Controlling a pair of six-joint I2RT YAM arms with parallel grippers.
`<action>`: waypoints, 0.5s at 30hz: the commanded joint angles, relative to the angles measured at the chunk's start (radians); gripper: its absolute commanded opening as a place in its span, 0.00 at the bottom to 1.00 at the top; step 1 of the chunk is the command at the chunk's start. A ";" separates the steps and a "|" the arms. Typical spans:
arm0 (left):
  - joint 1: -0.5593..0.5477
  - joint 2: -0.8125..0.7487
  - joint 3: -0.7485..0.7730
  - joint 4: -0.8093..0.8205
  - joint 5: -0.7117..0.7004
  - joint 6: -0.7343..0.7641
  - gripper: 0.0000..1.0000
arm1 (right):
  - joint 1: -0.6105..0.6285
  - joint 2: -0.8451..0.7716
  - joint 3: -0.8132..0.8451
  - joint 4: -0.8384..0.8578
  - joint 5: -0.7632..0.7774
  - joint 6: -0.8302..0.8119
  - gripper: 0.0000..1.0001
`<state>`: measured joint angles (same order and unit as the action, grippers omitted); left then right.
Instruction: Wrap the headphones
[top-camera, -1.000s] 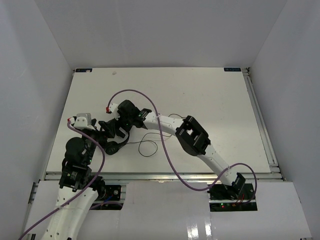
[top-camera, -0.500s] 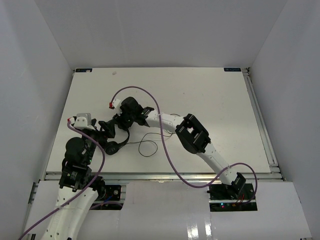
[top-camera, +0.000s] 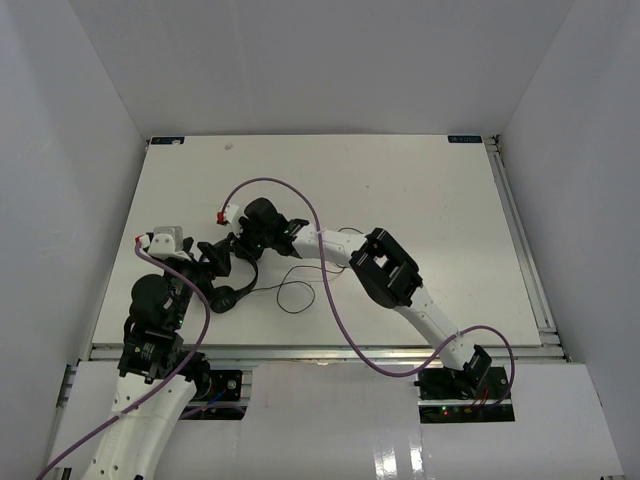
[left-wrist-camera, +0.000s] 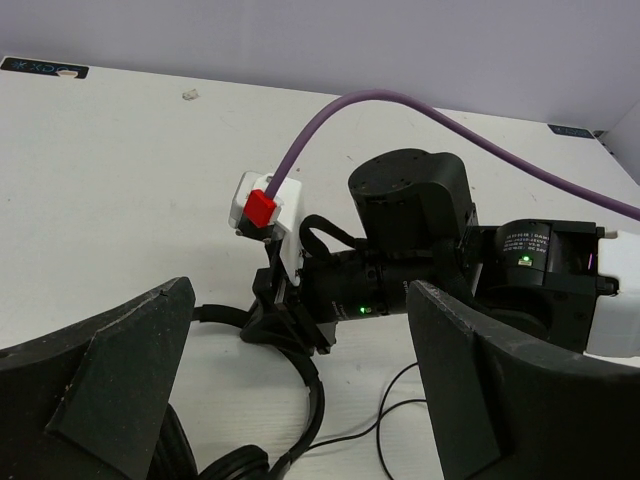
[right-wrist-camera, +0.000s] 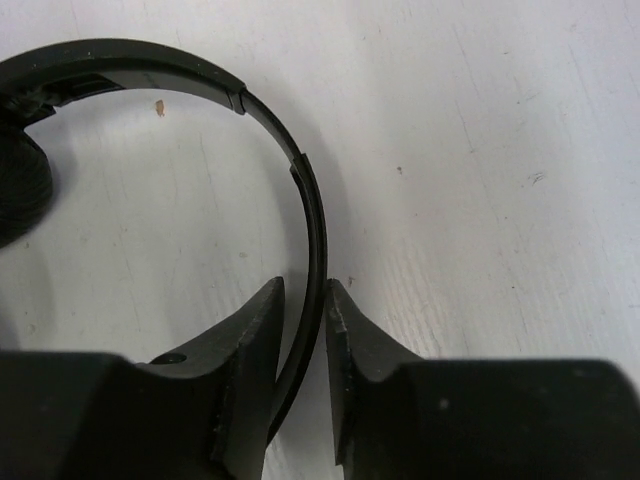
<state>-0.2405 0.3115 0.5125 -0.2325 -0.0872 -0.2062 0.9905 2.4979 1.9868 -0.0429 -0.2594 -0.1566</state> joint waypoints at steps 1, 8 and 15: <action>0.000 -0.002 0.023 0.010 0.018 0.010 0.98 | 0.022 0.001 -0.098 -0.142 0.022 -0.043 0.22; 0.000 0.000 0.019 0.011 0.032 0.009 0.98 | 0.022 -0.041 -0.147 -0.140 0.067 -0.063 0.08; 0.000 0.017 0.015 0.022 0.103 0.008 0.98 | -0.064 -0.213 -0.234 -0.129 0.154 -0.002 0.08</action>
<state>-0.2405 0.3137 0.5125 -0.2316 -0.0452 -0.2060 0.9909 2.3880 1.8273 -0.0384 -0.1988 -0.1647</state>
